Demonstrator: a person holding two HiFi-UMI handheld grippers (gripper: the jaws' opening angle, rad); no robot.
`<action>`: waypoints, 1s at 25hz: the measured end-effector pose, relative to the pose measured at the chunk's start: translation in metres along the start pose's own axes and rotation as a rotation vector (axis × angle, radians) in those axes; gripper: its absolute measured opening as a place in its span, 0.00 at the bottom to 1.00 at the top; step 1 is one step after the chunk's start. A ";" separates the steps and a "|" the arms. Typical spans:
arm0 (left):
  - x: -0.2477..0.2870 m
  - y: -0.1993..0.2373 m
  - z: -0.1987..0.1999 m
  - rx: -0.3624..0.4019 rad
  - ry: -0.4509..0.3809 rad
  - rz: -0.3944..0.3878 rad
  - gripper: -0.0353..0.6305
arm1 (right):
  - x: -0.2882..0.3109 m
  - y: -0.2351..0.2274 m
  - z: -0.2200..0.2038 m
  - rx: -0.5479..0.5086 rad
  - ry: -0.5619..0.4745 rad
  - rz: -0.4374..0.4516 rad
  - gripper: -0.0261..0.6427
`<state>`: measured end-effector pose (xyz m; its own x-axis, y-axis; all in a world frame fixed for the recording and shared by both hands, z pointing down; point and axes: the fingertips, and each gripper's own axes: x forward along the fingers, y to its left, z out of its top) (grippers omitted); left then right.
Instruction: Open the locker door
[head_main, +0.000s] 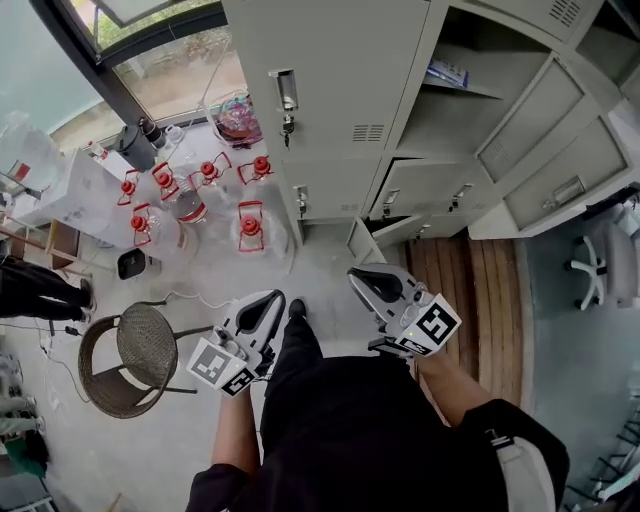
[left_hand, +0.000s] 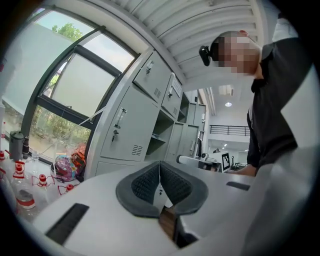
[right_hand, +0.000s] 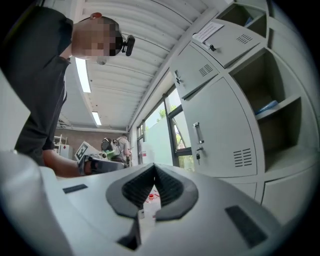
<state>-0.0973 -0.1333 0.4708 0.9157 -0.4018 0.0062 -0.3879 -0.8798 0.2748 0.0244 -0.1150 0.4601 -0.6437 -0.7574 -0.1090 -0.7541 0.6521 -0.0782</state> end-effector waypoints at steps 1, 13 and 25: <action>0.004 0.012 0.004 -0.003 0.001 -0.011 0.08 | 0.011 -0.008 0.003 -0.002 -0.004 -0.018 0.06; 0.040 0.124 0.072 0.019 -0.051 -0.169 0.08 | 0.122 -0.079 0.075 0.003 -0.114 -0.105 0.06; 0.071 0.179 0.098 0.022 -0.051 -0.311 0.08 | 0.193 -0.131 0.111 -0.175 -0.046 -0.195 0.16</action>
<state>-0.1122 -0.3439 0.4259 0.9845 -0.1242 -0.1238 -0.0925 -0.9676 0.2350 0.0139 -0.3431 0.3396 -0.4800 -0.8636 -0.1539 -0.8772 0.4750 0.0702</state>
